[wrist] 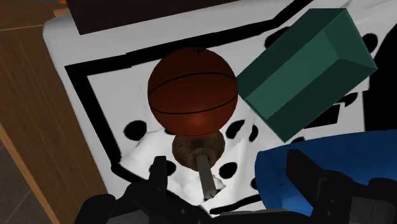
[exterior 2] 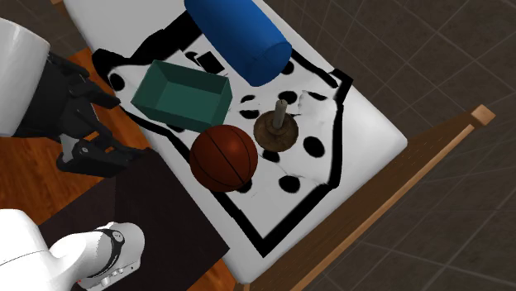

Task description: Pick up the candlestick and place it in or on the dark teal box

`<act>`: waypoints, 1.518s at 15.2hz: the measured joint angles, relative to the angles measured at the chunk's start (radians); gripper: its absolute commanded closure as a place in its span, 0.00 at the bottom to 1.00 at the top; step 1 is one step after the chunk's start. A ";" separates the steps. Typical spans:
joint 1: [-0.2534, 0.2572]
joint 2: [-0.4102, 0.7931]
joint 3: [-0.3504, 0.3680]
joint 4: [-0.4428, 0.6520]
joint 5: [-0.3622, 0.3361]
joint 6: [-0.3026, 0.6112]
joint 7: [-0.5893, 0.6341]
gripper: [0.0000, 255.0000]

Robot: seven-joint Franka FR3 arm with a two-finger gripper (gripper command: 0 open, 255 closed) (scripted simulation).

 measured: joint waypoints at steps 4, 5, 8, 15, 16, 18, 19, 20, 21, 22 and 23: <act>-0.005 0.082 0.008 0.017 0.004 0.045 0.022 0.00; -0.006 0.113 0.013 0.030 0.006 0.055 0.034 0.00; -0.014 0.231 0.021 0.063 0.010 0.112 0.062 0.00; -0.025 0.492 0.043 0.172 0.014 0.199 0.142 0.00; -0.028 0.534 0.042 0.200 0.013 0.205 0.149 0.00; -0.031 0.622 0.044 0.249 0.013 0.226 0.170 0.00; -0.029 0.664 0.049 0.278 0.013 0.228 0.186 0.00; -0.031 0.707 0.048 0.308 0.012 0.233 0.194 0.00; -0.032 0.740 0.048 0.330 0.012 0.233 0.204 0.00; -0.033 0.785 0.048 0.373 0.011 0.227 0.215 0.00; -0.032 0.829 0.049 0.401 0.011 0.234 0.227 0.00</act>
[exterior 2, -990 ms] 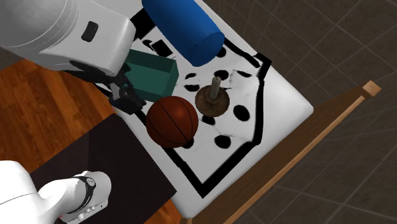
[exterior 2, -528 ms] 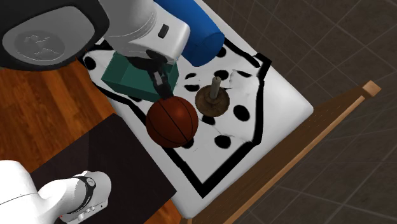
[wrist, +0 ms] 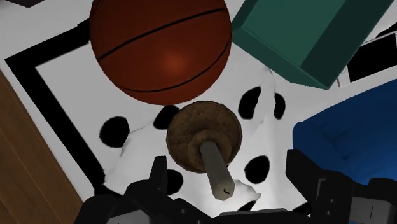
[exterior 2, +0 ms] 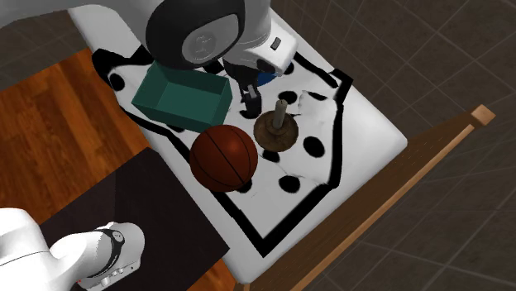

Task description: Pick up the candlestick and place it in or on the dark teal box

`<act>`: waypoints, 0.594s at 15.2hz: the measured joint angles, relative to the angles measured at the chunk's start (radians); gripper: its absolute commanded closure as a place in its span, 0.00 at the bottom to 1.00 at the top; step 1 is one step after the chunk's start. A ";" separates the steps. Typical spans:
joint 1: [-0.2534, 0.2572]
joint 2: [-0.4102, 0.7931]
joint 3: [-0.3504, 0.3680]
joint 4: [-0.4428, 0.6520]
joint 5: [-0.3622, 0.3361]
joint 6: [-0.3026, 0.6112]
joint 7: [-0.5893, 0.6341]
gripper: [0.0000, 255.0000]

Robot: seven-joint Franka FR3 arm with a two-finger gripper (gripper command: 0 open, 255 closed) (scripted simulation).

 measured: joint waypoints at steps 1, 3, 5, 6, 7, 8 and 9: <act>-0.001 0.039 -0.002 0.025 0.000 0.005 0.007 0.00; -0.001 0.131 -0.003 0.095 0.000 0.008 0.027 0.00; -0.003 0.212 -0.006 0.162 0.001 0.003 0.042 0.00; -0.004 0.258 -0.009 0.207 0.002 -0.005 0.048 0.00; -0.005 0.302 -0.011 0.240 0.003 -0.003 0.056 0.00; -0.006 0.345 -0.012 0.288 0.004 -0.018 0.064 0.00; -0.007 0.391 -0.015 0.336 0.005 -0.029 0.071 0.00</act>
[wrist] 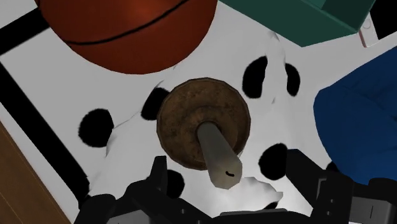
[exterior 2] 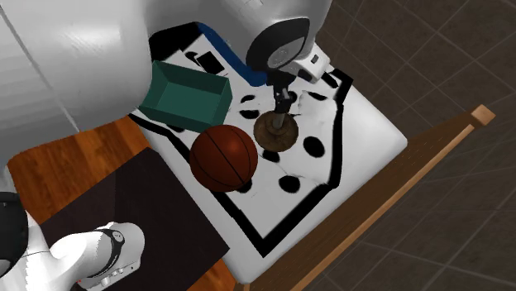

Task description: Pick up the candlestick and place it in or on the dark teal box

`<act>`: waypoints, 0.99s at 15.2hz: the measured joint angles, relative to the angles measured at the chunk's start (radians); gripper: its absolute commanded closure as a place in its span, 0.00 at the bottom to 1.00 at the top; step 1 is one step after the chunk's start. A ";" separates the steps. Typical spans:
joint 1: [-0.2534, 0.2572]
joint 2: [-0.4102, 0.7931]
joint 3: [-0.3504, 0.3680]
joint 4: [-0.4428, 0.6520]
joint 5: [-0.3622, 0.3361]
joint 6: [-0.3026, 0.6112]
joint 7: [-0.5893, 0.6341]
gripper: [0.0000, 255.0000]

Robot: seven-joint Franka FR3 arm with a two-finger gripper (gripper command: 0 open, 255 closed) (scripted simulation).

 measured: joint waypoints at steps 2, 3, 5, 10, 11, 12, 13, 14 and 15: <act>0.001 0.092 -0.003 0.094 0.003 -0.020 0.019 0.00; 0.001 0.140 -0.004 0.151 0.005 -0.040 0.027 0.00; -0.002 0.175 -0.006 0.173 0.007 -0.034 0.030 0.00; 0.000 0.194 -0.006 0.133 0.008 0.024 0.031 0.00; 0.000 0.197 -0.006 0.125 0.008 0.034 0.031 0.00; 0.000 0.198 -0.006 0.123 0.008 0.037 0.031 0.00; 0.000 0.199 -0.006 0.123 0.008 0.039 0.031 0.00; 0.000 0.200 -0.006 0.123 0.008 0.040 0.031 0.00; 0.000 0.200 -0.006 0.123 0.008 0.040 0.031 0.00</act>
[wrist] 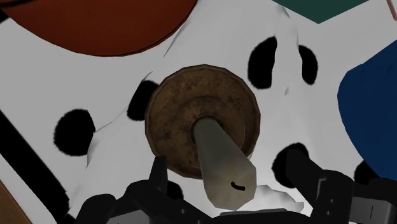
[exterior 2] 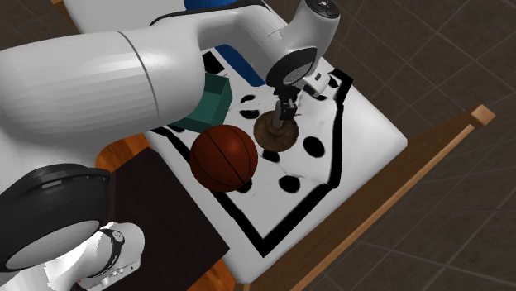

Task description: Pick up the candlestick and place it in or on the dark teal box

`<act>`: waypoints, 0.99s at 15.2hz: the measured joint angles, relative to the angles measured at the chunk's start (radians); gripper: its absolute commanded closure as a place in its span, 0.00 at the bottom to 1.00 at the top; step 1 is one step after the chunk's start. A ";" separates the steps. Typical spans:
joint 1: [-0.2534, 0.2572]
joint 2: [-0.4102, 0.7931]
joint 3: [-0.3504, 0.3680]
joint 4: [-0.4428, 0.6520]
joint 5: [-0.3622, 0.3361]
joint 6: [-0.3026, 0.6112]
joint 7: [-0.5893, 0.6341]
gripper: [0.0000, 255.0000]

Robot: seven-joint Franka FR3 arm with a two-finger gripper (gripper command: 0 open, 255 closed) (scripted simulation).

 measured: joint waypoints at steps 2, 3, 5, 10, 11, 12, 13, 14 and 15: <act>0.000 0.000 0.000 0.000 0.000 0.000 0.000 0.00; 0.000 0.000 0.000 0.000 0.000 0.000 0.000 0.00; 0.000 0.000 0.000 0.000 0.000 0.000 0.000 1.00; 0.000 0.000 0.000 0.000 0.000 0.000 0.000 1.00; 0.000 0.000 0.000 0.000 0.000 0.000 0.000 1.00; 0.000 0.000 0.000 0.000 0.000 0.000 0.000 1.00; 0.000 0.000 0.000 0.000 0.000 0.000 0.000 1.00; 0.000 0.000 0.000 0.000 0.000 0.000 0.000 1.00; 0.000 -0.002 0.000 0.002 0.000 -0.005 0.000 1.00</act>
